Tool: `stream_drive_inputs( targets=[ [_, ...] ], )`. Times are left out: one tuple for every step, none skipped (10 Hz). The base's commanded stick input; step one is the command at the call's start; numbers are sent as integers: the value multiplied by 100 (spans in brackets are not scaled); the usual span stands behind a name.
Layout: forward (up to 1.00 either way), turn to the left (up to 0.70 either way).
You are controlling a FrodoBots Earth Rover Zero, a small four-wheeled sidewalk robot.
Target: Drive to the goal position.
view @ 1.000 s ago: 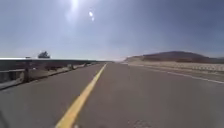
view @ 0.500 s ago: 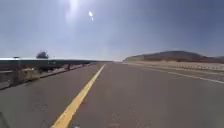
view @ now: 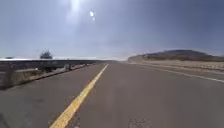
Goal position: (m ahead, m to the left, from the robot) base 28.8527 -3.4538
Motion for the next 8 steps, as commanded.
stream_drive_inputs(
  targets=[
    [85,0],
    [85,0],
    [85,0],
    [85,0],
    [85,0],
    [85,0],
    [85,0],
    [85,0]
  ],
)
